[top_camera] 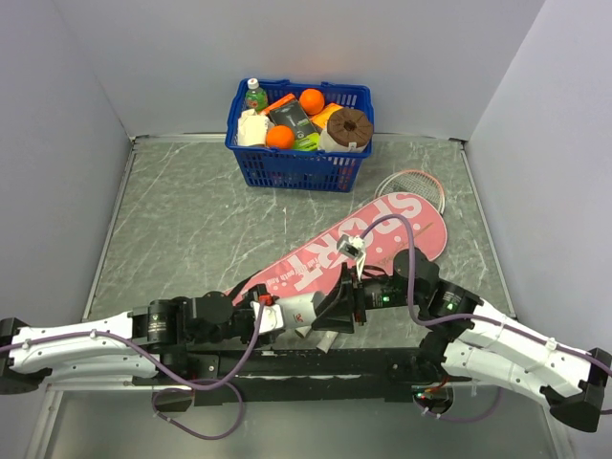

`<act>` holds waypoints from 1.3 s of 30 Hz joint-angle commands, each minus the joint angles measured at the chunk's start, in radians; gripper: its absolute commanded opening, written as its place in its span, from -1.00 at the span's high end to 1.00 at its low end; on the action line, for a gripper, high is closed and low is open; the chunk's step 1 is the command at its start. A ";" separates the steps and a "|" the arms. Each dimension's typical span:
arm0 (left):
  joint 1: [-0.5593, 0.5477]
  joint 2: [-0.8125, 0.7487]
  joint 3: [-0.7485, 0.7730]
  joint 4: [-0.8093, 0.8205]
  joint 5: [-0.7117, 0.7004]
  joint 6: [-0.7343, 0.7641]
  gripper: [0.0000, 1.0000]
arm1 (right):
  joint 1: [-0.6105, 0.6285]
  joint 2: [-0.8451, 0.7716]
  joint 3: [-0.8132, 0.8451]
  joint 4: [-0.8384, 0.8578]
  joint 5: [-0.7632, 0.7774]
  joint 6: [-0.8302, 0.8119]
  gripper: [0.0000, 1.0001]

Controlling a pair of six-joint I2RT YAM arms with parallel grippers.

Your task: Pack up the badminton gear

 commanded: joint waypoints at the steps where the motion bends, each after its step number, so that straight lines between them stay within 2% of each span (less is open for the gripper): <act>1: -0.004 -0.029 0.021 0.180 0.030 -0.020 0.98 | 0.017 0.010 -0.026 0.116 0.026 0.044 -0.14; 7: -0.004 -0.059 0.017 0.189 0.050 -0.021 0.98 | 0.014 -0.033 -0.029 0.079 0.196 0.061 -0.22; 12: -0.004 -0.068 0.018 0.195 0.075 -0.023 0.98 | -0.006 -0.054 -0.054 0.096 0.266 0.078 -0.22; 19: -0.004 -0.085 0.014 0.208 0.078 -0.024 0.98 | -0.113 -0.131 -0.141 0.191 0.229 0.145 -0.21; 23: -0.004 -0.082 0.015 0.206 0.073 -0.023 0.98 | -0.154 -0.155 -0.192 0.234 0.178 0.177 -0.11; 27: -0.004 -0.082 0.017 0.211 0.060 -0.021 0.98 | -0.155 -0.148 -0.198 0.213 0.168 0.167 0.12; 28: -0.004 -0.082 0.017 0.212 0.051 -0.021 0.98 | -0.155 -0.145 -0.200 0.201 0.166 0.164 0.29; 30: -0.004 -0.086 0.017 0.215 0.041 -0.021 0.98 | -0.153 -0.136 -0.206 0.193 0.158 0.158 0.42; 31: -0.004 -0.088 0.015 0.223 0.025 -0.023 0.98 | -0.151 -0.131 -0.206 0.184 0.149 0.156 0.62; 34: -0.004 -0.085 0.017 0.221 -0.021 -0.026 0.98 | -0.133 -0.119 -0.204 0.142 0.151 0.138 0.91; 39: -0.005 -0.048 0.035 0.203 -0.115 -0.041 0.98 | -0.084 -0.122 -0.221 0.105 0.160 0.130 1.00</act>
